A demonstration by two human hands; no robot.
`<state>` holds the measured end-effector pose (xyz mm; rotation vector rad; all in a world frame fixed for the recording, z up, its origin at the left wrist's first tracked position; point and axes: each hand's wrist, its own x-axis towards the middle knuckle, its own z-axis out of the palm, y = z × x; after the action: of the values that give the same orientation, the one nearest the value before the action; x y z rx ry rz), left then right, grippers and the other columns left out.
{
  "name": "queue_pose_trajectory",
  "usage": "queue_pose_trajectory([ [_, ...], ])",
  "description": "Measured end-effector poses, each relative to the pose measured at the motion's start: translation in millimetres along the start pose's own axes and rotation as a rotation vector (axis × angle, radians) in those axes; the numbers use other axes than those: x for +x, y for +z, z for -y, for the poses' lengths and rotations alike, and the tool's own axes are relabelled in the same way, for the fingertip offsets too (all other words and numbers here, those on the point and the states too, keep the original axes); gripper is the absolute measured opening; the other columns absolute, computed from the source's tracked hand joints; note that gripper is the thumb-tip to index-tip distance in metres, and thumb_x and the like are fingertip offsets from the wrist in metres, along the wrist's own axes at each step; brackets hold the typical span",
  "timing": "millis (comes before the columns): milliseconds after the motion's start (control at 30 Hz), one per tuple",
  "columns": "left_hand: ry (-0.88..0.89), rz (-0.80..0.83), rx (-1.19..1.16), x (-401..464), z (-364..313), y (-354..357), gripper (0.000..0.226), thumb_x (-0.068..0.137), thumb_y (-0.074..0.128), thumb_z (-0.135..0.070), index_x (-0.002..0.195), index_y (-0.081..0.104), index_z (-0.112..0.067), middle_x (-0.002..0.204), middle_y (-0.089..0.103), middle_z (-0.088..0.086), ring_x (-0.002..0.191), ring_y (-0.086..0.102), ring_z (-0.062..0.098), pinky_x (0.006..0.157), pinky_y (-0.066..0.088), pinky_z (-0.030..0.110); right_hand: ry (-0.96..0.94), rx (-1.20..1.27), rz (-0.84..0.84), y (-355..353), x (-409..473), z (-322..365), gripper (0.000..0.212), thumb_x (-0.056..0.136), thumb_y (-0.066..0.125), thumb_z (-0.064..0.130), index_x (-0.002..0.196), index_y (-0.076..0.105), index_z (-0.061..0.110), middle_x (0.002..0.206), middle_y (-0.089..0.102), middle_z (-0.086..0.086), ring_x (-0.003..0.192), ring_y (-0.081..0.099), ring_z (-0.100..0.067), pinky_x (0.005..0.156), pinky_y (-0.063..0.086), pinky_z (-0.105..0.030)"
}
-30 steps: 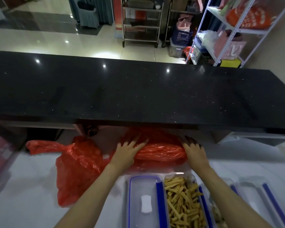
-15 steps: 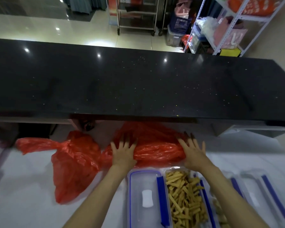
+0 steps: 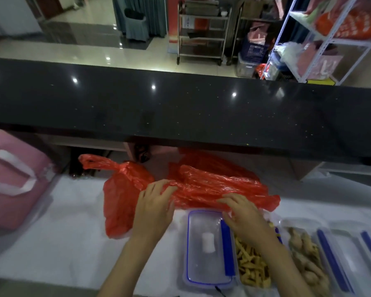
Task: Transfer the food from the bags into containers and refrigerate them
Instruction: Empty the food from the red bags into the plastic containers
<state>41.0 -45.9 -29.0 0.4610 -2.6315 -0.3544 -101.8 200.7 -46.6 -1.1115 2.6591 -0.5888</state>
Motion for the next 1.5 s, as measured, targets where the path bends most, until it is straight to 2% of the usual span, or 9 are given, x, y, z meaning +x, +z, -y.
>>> queue_pose_trajectory([
  [100, -0.148, -0.167, 0.064, -8.9, 17.7, -22.5, 0.031, 0.084, 0.079, -0.013, 0.113, 0.071, -0.021, 0.114, 0.063, 0.003, 0.098, 0.060, 0.028, 0.078, 0.051, 0.043, -0.028, 0.037, 0.042, 10.0, -2.8, 9.1, 0.041, 0.096, 0.060, 0.028, 0.136, 0.056, 0.038, 0.136, 0.052, 0.022, 0.129, 0.045, -0.001, 0.111, 0.042, -0.036],
  [267, -0.581, -0.205, -0.009, -1.4, 44.2, -28.2, 0.049, 0.085, 0.078, -0.045, 0.113, 0.055, -0.013, 0.113, 0.058, 0.007, 0.103, 0.059, 0.030, 0.085, 0.050, 0.045, -0.056, 0.063, 0.077, 14.2, -2.3, 29.7, 0.035, 0.097, 0.059, 0.026, 0.131, 0.059, 0.036, 0.125, 0.054, 0.024, 0.119, 0.049, 0.000, 0.105, 0.045, -0.032],
  [400, -0.744, -0.177, -0.153, 15.6, 50.1, -29.2, 0.088, 0.084, 0.073, -0.064, 0.149, 0.038, -0.015, 0.150, 0.048, 0.010, 0.135, 0.049, 0.033, 0.107, 0.045, 0.055, -0.089, 0.068, 0.090, 15.7, -0.1, 40.5, 0.031, 0.098, 0.056, 0.029, 0.127, 0.060, 0.037, 0.118, 0.051, 0.028, 0.113, 0.046, 0.005, 0.102, 0.044, -0.028],
  [533, -0.687, -0.125, -0.256, 30.0, 60.2, -28.9, 0.068, 0.095, 0.067, -0.048, 0.154, 0.036, -0.035, 0.147, 0.059, 0.000, 0.130, 0.058, 0.030, 0.105, 0.049, 0.048, -0.100, 0.049, 0.099, 11.8, 3.1, 45.5, 0.031, 0.099, 0.055, 0.030, 0.128, 0.060, 0.038, 0.120, 0.054, 0.028, 0.113, 0.049, 0.006, 0.102, 0.045, -0.026],
  [733, -0.568, -0.210, -0.223, 40.3, 64.6, -40.1, 0.019, 0.101, 0.063, -0.025, 0.118, 0.066, -0.032, 0.103, 0.076, -0.002, 0.094, 0.071, 0.026, 0.073, 0.047, 0.031, -0.108, 0.083, 0.062, -0.7, 15.2, 46.2, 0.030, 0.100, 0.059, 0.029, 0.128, 0.063, 0.036, 0.121, 0.057, 0.027, 0.115, 0.053, 0.005, 0.103, 0.048, -0.028],
  [967, -0.421, -0.274, -0.287, 39.8, 45.9, -90.4, 0.021, 0.099, 0.067, -0.027, 0.120, 0.067, -0.032, 0.108, 0.074, -0.012, 0.096, 0.069, 0.009, 0.084, 0.058, 0.033, -0.184, 0.194, 0.013, -13.8, 33.5, 71.9, 0.027, 0.100, 0.060, 0.026, 0.125, 0.065, 0.035, 0.118, 0.060, 0.028, 0.113, 0.056, 0.008, 0.098, 0.050, -0.023],
  [1200, -0.252, -0.145, -0.286, 29.3, -6.3, -120.2, 0.017, 0.096, 0.072, -0.030, 0.111, 0.068, -0.036, 0.099, 0.073, -0.019, 0.084, 0.064, -0.001, 0.075, 0.046, 0.008, -0.274, 0.318, -0.107, -37.5, 35.8, 118.8, 0.044, 0.099, 0.062, 0.032, 0.141, 0.052, 0.038, 0.135, 0.053, 0.027, 0.125, 0.050, 0.009, 0.100, 0.043, -0.010],
  [1333, -0.197, 0.020, -0.408, 16.6, -21.7, -106.1, 0.018, 0.094, 0.073, -0.027, 0.106, 0.067, -0.038, 0.097, 0.073, -0.021, 0.089, 0.069, 0.000, 0.079, 0.058, 0.029, -0.379, 0.417, -0.089, -49.4, 31.2, 137.8, 0.046, 0.098, 0.065, 0.037, 0.142, 0.050, 0.037, 0.133, 0.052, 0.025, 0.123, 0.055, 0.001, 0.098, 0.048, -0.015],
  [1500, -0.185, 0.137, -0.648, 7.3, -19.7, -94.3, 0.020, 0.088, 0.081, -0.017, 0.097, 0.072, -0.032, 0.091, 0.075, -0.019, 0.091, 0.072, 0.002, 0.084, 0.058, 0.023, -0.335, 0.405, -0.051, -42.5, 37.3, 129.0, 0.032, 0.091, 0.069, 0.041, 0.123, 0.067, 0.033, 0.111, 0.063, 0.020, 0.103, 0.063, -0.001, 0.084, 0.055, -0.022],
])
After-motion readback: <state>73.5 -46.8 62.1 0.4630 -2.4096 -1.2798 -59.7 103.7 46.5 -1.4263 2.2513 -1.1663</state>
